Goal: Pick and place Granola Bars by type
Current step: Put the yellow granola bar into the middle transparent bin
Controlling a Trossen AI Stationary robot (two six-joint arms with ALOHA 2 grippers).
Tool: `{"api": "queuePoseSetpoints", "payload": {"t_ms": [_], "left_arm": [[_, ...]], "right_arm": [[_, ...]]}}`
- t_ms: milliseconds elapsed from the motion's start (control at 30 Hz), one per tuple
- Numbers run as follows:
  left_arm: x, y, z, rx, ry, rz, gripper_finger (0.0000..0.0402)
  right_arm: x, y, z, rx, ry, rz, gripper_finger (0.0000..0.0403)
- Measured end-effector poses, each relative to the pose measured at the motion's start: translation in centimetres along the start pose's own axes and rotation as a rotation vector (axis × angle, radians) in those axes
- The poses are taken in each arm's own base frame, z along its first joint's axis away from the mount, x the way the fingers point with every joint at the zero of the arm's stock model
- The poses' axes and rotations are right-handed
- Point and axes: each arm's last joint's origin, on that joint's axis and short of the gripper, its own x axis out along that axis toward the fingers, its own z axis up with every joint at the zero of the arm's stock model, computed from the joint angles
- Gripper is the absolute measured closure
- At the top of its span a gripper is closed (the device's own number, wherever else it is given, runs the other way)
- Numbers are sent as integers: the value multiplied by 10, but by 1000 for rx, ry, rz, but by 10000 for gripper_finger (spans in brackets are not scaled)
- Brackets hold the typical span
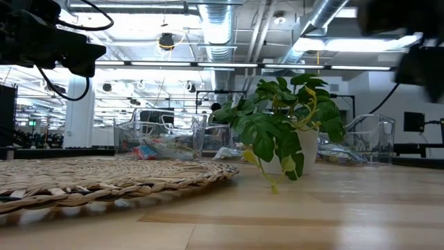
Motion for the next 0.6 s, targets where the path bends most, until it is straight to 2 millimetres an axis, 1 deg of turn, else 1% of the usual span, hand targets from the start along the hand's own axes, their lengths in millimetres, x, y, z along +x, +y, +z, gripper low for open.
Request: {"api": "queuePoseSetpoints", "payload": {"t_ms": [200, 300, 433, 600], "left_arm": [[0, 0, 0, 0, -1, 0, 208], [0, 0, 0, 0, 0, 0, 208], [0, 0, 0, 0, 0, 0, 208], [0, 0, 0, 0, 0, 0, 208]], "right_arm": [[16, 9, -24, 74, 257, 33, 164], [18, 6, -38, 142, 358, -48, 164], [13, -2, -54, 207, 448, -205, 164], [9, -5, -70, 165, 452, -328, 164]]}}
